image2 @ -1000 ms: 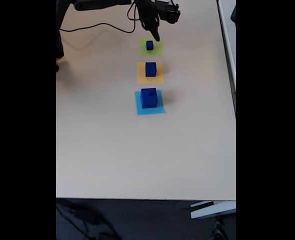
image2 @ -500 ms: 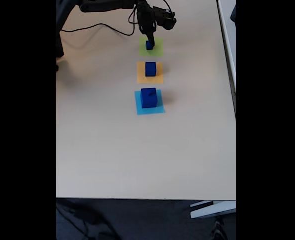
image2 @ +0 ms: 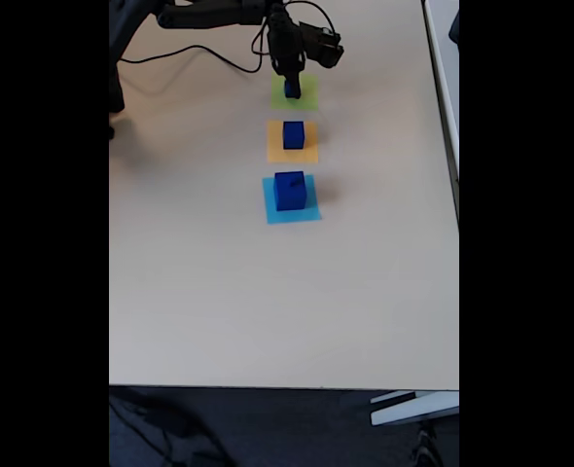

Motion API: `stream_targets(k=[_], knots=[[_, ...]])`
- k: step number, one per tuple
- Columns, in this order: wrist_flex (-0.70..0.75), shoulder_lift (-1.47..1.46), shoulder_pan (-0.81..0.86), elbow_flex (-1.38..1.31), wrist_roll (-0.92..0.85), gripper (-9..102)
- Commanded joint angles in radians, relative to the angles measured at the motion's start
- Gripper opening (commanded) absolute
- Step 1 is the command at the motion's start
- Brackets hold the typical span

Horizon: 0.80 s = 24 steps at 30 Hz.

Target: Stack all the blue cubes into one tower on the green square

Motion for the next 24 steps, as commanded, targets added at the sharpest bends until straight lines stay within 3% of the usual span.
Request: stream_targets(k=[1, 24], knots=[[0.003, 0.017, 0.011, -0.052, -0.025, 22], [0.006, -0.041, -0.015, -0.109, -0.037, 17]])
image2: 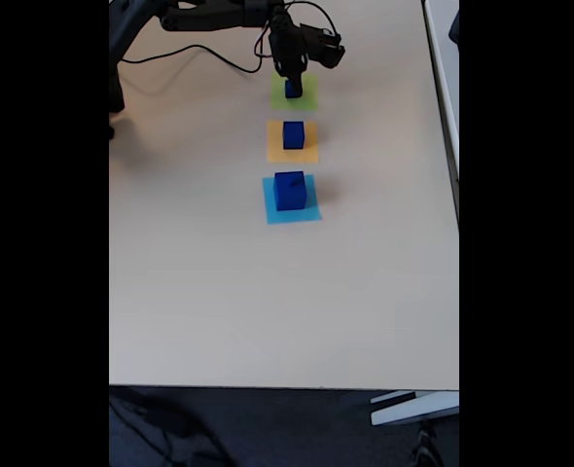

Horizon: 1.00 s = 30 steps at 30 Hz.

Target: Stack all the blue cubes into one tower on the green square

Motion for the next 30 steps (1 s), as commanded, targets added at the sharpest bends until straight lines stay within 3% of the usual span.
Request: stream_targets(k=[1, 17, 30], knots=[[0.006, 0.012, -0.005, -0.058, -0.012, 17], [0.086, 0.028, 0.009, -0.058, 0.029, 17], [0.083, 0.028, 0.015, -0.077, -0.006, 7]])
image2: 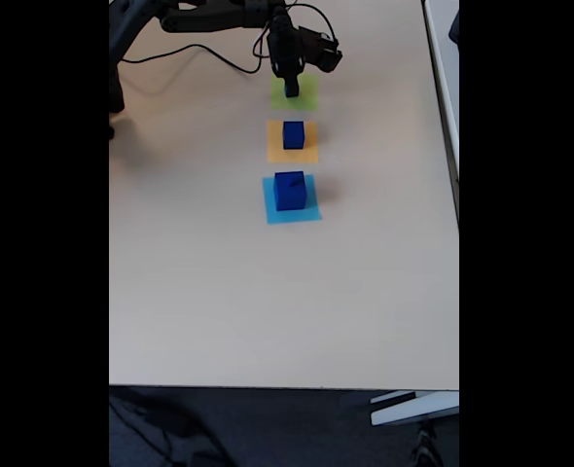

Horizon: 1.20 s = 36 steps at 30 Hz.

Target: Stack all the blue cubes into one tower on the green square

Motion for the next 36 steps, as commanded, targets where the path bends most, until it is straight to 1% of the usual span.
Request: stream_targets(k=[1, 9, 16, 19, 26, 30, 36], knots=[[0.003, 0.028, 0.005, -0.055, -0.009, 7], [0.002, 0.032, 0.012, -0.058, -0.037, 2], [0.006, 0.081, 0.035, -0.067, -0.138, 0], [0.014, 0.12, 0.064, -0.078, -0.215, 0], [0.084, 0.187, 0.13, -0.153, -0.36, 0], [0.103, 0.232, 0.166, -0.152, -0.408, 0], [0.124, 0.31, 0.239, -0.072, -0.408, 0]])
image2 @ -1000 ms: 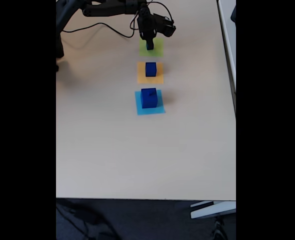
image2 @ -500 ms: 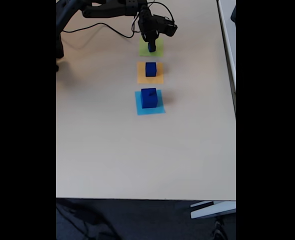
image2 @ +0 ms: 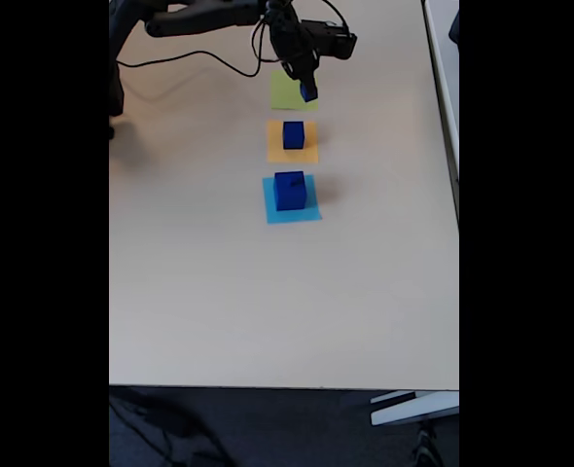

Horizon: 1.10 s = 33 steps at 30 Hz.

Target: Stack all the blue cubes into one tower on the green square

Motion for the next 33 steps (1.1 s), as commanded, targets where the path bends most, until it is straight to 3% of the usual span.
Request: stream_targets(k=[1, 33], knots=[[0.005, 0.118, 0.044, 0.026, -0.003, 0], [-0.066, 0.063, 0.097, 0.167, 0.095, 0]])
